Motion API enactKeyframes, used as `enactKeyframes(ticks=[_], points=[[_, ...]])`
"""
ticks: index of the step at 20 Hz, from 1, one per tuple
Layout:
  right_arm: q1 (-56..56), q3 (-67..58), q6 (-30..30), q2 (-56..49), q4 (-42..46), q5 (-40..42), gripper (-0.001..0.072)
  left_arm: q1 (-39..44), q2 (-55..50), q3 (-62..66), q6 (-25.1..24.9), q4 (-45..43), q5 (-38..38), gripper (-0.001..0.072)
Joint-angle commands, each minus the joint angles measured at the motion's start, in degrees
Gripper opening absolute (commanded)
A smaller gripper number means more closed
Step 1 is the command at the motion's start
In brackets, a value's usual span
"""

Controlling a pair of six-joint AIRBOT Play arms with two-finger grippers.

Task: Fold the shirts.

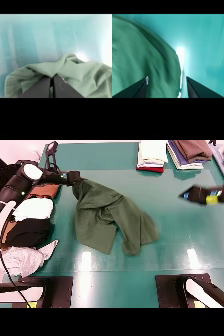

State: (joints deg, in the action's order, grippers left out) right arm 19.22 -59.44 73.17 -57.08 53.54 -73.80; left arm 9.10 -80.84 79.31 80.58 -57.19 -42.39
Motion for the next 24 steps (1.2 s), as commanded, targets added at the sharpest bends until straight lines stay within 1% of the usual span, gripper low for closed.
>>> enactKeyframes(ticks=[1,2,4,5,7,9,11,12,13,14,15,17,20,24], points=[[5.64,16.98,-0.13,-2.14,-0.13,2.05,0.0411,-0.68,0.94,0.85,-1.2,-1.07,-3.65,0.0021],[5.07,19.19,-0.2,-4.22,-0.2,3.21,0.0329,-0.68,0.85,0.85,-1.2,-1.18,-4.24,0.0021],[1.44,21.57,-0.92,-8.92,-2.29,6.58,0.033,-0.68,0.83,0.85,-1.18,-1.29,-4.79,0.0021],[-1.01,21.66,-2.4,-11.06,-4.44,8.07,0.033,-0.68,0.83,0.85,-1.18,-1.29,-4.92,0.0021],[-6.88,20.46,-3.02,-15.17,-7.89,11.67,0.0336,-0.7,0.83,0.85,-1.18,-1.31,-5.16,0.0021],[-12.35,17.0,-2.99,-19.3,-7.96,14.1,0.0335,-0.68,0.85,0.85,-1.16,-1.29,-5.18,0.0021],[-16.39,12.61,-2.99,-22.93,-7.87,14.64,0.0336,-0.7,0.85,0.87,-1.2,-1.38,-5.14,0.0021],[-17.88,10.23,-2.93,-24.48,-7.45,14.62,0.0321,-0.7,0.85,0.87,-1.18,-1.46,-4.98,0.0021],[-18.97,8.0,-2.93,-25.68,-6.82,14.21,0.0202,-0.7,1.09,0.87,-1.16,-1.46,-5.01,0.0021],[-19.67,5.75,-2.93,-26.38,-6.14,13.38,0.0017,-0.7,1.57,0.9,-1.16,-1.42,-5.09,0.0021],[-19.96,3.41,-2.95,-26.43,-5.27,12.46,0.0018,-0.7,2.64,0.94,-1.18,-1.62,-5.09,0.002],[-18.93,-2.27,-2.95,-24.06,-3.91,8.61,0.0018,-0.7,6.54,2.71,-1.22,-5.2,-5.2,0.0021],[-14.71,-13.18,-2.95,-14.73,-3.96,4.26,0.0018,-0.7,15.47,10.73,-1.22,-11.82,-5.86,0.002],[-8.61,-28.02,-2.95,-0.72,-3.93,3.04,0.0018,-0.7,27.67,23.76,-1.2,-13.33,-8.59,0.002]])
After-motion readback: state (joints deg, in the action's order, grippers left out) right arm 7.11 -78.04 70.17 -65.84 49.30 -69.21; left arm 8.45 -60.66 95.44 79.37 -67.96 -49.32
